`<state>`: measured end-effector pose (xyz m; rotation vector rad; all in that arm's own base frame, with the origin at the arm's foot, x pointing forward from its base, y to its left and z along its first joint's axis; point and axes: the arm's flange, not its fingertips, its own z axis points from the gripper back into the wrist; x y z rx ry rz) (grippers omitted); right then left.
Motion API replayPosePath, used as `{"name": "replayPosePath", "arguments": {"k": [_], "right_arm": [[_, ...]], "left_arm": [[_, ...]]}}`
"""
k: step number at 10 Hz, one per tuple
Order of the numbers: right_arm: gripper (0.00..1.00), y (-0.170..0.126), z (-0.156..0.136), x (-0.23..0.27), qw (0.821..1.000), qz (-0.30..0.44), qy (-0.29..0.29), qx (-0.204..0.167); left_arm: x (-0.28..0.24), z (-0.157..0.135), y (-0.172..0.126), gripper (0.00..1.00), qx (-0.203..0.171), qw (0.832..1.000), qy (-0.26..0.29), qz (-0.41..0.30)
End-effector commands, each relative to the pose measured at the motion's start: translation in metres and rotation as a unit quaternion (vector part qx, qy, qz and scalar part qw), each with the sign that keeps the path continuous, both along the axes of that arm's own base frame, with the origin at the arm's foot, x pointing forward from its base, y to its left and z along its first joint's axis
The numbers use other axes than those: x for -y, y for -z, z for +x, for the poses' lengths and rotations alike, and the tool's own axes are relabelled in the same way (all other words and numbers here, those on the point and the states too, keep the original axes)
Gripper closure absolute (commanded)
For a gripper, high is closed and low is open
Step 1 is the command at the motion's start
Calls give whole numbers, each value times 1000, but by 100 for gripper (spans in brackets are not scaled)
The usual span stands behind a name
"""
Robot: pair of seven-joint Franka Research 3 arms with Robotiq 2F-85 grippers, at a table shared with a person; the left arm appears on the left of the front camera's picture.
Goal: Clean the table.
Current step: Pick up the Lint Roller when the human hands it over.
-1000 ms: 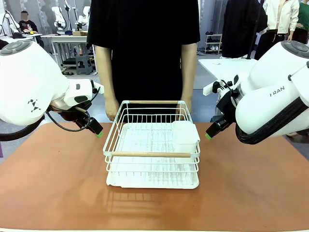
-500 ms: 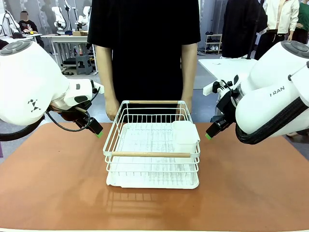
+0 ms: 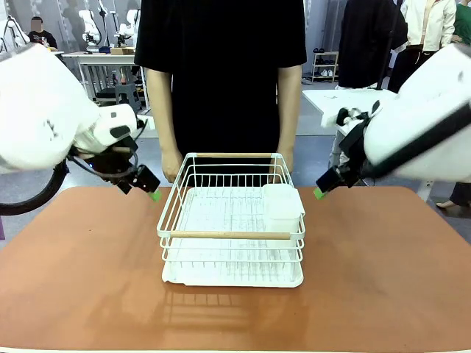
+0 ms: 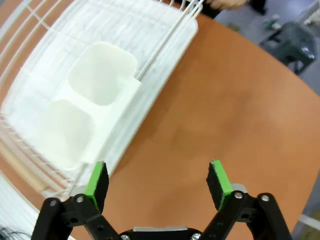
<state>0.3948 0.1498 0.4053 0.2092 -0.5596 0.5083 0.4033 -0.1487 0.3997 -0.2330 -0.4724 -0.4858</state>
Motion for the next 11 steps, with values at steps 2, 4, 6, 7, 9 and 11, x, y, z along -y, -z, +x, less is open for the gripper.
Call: {"name": "replayPosePath", "arguments": {"k": [2, 4, 6, 7, 9, 11], "right_arm": [[0, -36, -6, 58, 982, 180, -9, -58], [0, -45, -20, 96, 949, 298, -11, -100], [0, -40, -25, 132, 903, 391, 3, -178], [0, -37, -29, 145, 890, 408, 4, -203], [0, -29, -34, 154, 895, 385, -6, -223], [0, -38, -36, 151, 883, 424, 0, -200]], "left_arm": [[-58, -8, -32, 0, -78, 982, -14, -174], [-98, -35, -46, 0, -111, 952, -19, -286], [-143, -61, -39, 0, -94, 916, 8, -389], [-159, -71, -32, 0, -97, 906, -2, -412], [-167, -78, -20, 0, -105, 919, -52, -376], [-173, -38, -59, 0, -94, 905, -14, -414]]}}
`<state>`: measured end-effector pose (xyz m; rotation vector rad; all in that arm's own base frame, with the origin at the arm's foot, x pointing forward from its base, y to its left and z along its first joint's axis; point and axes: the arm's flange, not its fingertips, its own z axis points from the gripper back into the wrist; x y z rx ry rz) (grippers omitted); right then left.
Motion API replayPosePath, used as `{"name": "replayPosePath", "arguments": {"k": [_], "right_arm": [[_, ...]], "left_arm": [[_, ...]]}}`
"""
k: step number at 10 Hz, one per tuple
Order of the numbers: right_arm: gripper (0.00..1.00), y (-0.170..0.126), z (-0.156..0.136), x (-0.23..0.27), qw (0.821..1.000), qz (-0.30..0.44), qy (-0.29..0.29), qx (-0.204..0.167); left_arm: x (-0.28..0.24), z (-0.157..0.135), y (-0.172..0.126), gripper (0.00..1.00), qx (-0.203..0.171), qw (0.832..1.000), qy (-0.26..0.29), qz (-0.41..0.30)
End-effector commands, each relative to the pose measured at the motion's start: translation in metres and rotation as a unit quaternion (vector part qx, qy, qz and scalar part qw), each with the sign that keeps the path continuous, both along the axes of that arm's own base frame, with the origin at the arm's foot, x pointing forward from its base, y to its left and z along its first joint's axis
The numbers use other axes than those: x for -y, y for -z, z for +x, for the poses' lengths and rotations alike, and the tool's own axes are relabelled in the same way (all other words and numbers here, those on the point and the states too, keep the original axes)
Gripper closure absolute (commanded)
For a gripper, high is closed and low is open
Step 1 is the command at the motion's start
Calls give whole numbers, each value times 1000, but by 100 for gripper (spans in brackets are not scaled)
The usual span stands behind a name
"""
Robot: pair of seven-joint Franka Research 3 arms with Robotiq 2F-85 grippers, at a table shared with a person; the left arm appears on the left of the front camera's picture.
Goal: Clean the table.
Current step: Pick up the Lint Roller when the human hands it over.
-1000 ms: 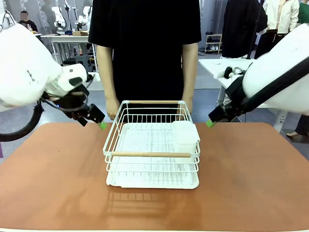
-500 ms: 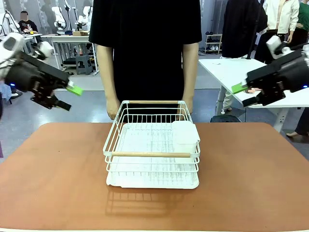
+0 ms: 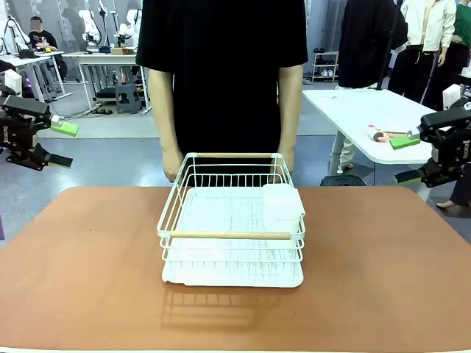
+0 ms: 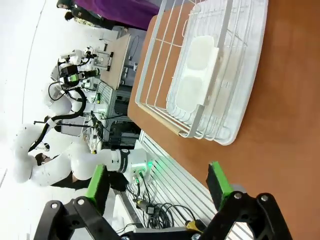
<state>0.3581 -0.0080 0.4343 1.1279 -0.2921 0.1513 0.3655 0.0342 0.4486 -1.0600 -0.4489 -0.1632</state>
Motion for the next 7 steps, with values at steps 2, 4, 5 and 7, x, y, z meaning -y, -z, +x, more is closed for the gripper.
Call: {"name": "replayPosePath", "arguments": {"k": [2, 4, 5, 7], "right_arm": [[0, -9, 1, -7, 1000, 3, 3, 26], [0, -8, -3, 23, 999, 44, -4, -20], [0, -8, -8, 54, 996, 78, -14, -35], [0, -6, -15, 97, 994, 101, -12, -43]], "left_arm": [[10, 0, -10, 0, 19, 1000, 14, -10], [-9, -5, -8, 0, -19, 998, 47, -40], [-45, -12, -7, 0, -43, 992, 60, -98], [-89, -33, -4, 0, -58, 986, 86, -134]]}}
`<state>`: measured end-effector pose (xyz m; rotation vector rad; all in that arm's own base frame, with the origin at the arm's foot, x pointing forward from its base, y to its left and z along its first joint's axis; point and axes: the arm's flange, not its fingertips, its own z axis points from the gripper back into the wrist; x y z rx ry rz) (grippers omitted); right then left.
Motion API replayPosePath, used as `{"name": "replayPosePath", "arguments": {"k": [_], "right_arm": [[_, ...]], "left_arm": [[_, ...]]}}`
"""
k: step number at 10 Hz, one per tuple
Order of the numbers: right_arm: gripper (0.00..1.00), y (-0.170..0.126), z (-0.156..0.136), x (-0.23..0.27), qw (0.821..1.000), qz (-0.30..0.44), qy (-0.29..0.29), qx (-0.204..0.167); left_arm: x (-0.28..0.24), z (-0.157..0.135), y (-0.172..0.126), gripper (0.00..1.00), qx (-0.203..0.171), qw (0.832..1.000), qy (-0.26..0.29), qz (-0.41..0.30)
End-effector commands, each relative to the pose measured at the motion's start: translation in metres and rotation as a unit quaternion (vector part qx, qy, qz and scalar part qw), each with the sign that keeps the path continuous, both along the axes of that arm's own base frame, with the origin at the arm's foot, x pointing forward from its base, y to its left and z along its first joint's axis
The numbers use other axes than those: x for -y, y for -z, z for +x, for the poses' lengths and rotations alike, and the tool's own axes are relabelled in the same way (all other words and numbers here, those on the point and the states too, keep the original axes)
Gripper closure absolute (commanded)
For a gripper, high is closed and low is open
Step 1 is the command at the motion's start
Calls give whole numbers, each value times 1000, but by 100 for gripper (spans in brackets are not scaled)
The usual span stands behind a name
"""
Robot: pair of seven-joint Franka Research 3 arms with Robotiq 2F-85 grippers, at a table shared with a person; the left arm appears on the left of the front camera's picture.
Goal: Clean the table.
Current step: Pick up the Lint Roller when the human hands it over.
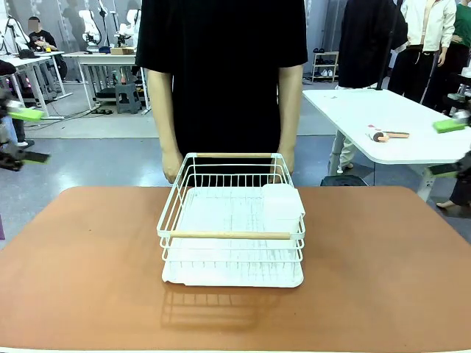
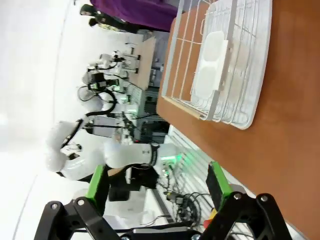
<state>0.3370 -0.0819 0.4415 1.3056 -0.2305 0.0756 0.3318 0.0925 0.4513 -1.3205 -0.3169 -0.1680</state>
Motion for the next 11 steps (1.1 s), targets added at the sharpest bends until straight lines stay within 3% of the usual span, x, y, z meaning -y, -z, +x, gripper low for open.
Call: {"name": "replayPosePath", "arguments": {"k": [1, 4, 6, 11], "right_arm": [[0, -1, 2, 40, 1000, 24, -11, 6], [0, 10, -9, 76, 999, 37, 8, -5], [0, 23, -17, 84, 998, 49, 27, -20], [0, 23, -13, 84, 998, 49, 34, -29]], "left_arm": [[-52, -8, -1, 0, -23, 998, 43, -33], [-108, -32, 2, 0, -36, 997, 0, -65], [-118, -38, 9, 0, -56, 994, -41, -83], [-120, -40, 13, 0, -62, 995, -34, -74]]}}
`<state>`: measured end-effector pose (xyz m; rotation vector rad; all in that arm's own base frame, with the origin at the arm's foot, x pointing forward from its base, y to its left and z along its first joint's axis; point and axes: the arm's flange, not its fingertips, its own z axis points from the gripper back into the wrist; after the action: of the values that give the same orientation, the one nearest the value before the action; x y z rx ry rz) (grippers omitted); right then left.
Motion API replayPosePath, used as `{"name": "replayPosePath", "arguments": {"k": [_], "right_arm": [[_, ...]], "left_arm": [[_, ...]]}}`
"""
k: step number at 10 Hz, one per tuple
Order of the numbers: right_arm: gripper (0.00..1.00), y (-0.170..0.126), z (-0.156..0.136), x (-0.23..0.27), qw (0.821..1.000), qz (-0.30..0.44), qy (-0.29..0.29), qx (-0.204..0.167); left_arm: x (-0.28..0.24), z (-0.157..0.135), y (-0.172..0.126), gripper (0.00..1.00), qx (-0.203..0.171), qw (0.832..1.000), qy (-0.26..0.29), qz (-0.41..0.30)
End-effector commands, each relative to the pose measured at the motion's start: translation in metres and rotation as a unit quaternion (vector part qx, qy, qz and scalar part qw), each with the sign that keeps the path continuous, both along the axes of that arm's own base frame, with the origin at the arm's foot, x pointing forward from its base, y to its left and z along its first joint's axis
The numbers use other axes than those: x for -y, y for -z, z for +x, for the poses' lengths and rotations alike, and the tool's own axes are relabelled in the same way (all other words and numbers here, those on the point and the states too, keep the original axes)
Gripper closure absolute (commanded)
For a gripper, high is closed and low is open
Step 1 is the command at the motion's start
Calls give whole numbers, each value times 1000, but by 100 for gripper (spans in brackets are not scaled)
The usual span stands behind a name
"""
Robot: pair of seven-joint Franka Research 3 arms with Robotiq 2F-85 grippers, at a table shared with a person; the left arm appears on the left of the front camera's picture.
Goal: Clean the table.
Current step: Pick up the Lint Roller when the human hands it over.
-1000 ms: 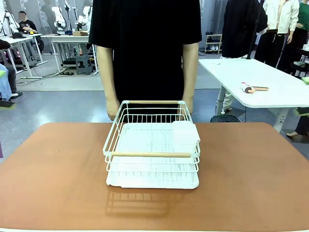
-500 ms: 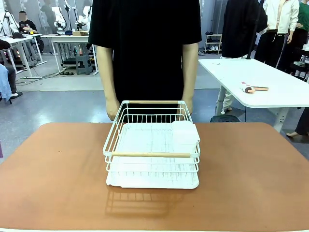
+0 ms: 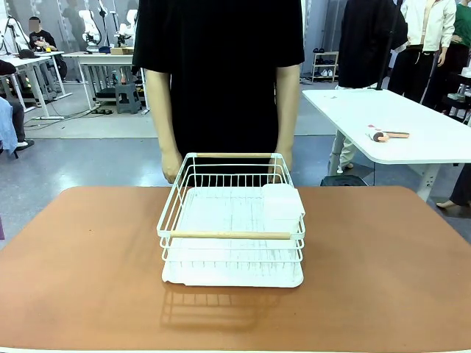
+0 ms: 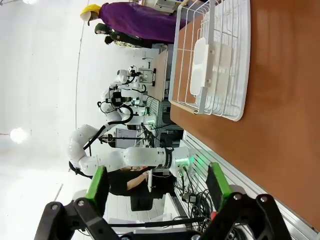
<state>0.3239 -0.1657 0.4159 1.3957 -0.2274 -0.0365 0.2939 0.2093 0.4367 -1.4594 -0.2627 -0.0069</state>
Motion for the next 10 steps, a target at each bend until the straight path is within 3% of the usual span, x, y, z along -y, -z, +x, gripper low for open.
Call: {"name": "replayPosePath", "arguments": {"k": [1, 10], "right_arm": [[0, -3, 1, 0, 1000, -1, -1, 2], [0, -3, 1, 0, 1000, -1, -1, 2]], "left_arm": [[-3, -2, -2, 0, 3, 1000, -4, 0], [-3, -2, -2, 0, 3, 1000, -4, 0]]}}
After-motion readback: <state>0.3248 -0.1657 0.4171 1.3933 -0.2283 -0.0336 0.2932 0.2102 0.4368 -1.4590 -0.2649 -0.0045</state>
